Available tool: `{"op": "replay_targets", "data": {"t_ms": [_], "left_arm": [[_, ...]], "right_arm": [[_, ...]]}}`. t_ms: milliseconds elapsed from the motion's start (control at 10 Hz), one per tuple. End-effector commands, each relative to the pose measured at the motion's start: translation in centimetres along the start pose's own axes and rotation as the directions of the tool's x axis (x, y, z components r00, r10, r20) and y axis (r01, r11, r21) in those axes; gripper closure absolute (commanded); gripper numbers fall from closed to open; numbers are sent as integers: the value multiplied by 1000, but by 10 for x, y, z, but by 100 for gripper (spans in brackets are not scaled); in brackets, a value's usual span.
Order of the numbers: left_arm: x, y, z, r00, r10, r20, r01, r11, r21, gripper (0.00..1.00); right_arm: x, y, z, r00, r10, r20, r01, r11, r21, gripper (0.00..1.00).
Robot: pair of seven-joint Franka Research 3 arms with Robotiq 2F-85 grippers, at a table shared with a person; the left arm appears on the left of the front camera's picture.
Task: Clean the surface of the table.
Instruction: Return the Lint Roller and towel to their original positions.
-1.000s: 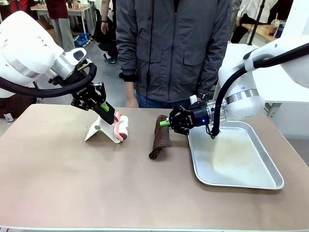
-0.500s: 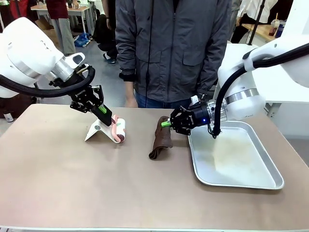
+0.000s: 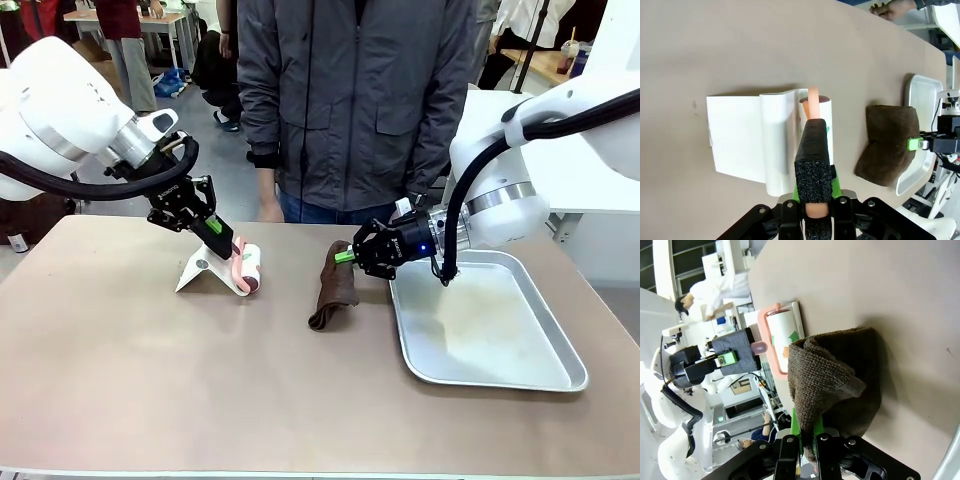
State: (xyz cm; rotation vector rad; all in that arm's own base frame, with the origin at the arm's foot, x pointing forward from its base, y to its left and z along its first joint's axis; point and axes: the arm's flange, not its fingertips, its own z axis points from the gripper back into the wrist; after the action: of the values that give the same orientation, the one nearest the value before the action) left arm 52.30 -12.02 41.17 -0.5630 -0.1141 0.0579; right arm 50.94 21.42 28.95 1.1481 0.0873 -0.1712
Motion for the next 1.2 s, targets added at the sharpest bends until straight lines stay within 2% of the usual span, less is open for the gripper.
{"op": "replay_targets", "data": {"t_ms": [0, 300, 900, 1000, 1100], "left_arm": [[4, 7, 3, 999, -48, 0, 48, 999, 9, 78], [5, 13, 6, 997, -76, -9, 76, 997, 15, 78], [8, 24, -4, 999, -31, -14, 31, 999, 18, 78], [7, 23, -1, 1000, -21, -7, 22, 1000, 19, 20], [7, 23, 2, 1000, -19, 1, 19, 1000, 19, 20]], "right_arm": [[0, 3, -3, 1000, -18, -7, 18, 1000, -8, 90], [0, 0, -3, 1000, -22, -11, 22, 1000, 1, 90], [2, -1, -4, 1000, -28, -15, 28, 1000, -14, 90], [3, -2, -3, 999, -27, -21, 27, 1000, -2, 68], [3, -3, -3, 999, -35, -23, 35, 999, -5, 38]]}}
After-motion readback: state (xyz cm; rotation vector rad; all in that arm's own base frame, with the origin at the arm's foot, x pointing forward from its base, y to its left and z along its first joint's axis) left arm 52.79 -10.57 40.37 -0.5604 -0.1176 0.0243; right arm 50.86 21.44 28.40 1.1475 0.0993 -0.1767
